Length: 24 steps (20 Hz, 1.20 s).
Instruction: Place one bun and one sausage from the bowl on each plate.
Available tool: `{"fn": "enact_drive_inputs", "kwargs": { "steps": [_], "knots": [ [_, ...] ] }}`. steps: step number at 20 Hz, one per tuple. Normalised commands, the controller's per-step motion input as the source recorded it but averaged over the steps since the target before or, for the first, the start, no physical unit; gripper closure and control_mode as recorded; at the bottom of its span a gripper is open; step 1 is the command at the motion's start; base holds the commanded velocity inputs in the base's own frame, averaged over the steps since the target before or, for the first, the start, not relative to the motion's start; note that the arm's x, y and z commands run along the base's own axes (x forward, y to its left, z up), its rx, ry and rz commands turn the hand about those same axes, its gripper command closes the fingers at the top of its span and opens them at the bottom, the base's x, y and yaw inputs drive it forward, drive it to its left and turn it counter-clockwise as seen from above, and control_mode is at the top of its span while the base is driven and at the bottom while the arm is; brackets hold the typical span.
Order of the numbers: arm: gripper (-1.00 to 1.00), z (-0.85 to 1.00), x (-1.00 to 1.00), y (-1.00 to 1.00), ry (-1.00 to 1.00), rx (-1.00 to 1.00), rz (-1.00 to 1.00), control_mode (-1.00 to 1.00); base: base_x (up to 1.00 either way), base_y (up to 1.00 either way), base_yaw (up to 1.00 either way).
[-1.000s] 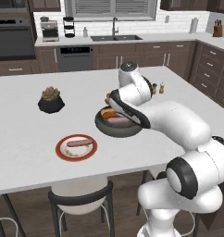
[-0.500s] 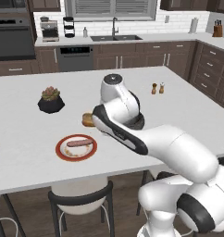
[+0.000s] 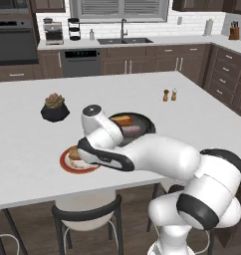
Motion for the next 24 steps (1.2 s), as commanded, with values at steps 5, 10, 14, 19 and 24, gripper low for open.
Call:
{"fn": "enact_drive_inputs", "kwargs": {
  "steps": [5, 10, 14, 19, 24],
  "knots": [
    [1.00, -0.50, 0.79, 0.18, 0.02, -0.01, -0.02, -1.00, 0.00, 0.00, 0.00],
    [1.00, -0.41, 0.58, 0.02, 0.00, -0.05, -0.03, -1.00, 0.00, 0.00, 0.00],
    [1.00, -0.41, 0.18, 0.00, 0.00, -0.06, -0.02, -1.00, 0.00, 0.00, 0.00],
    [1.00, -0.44, 0.21, 0.00, 0.00, -0.04, -0.01, -1.00, 0.00, 0.00, 0.00],
    [-1.00, -0.39, 0.51, 0.00, 0.00, -0.04, -0.03, -1.00, 0.00, 0.00, 0.00]
  ]
}}
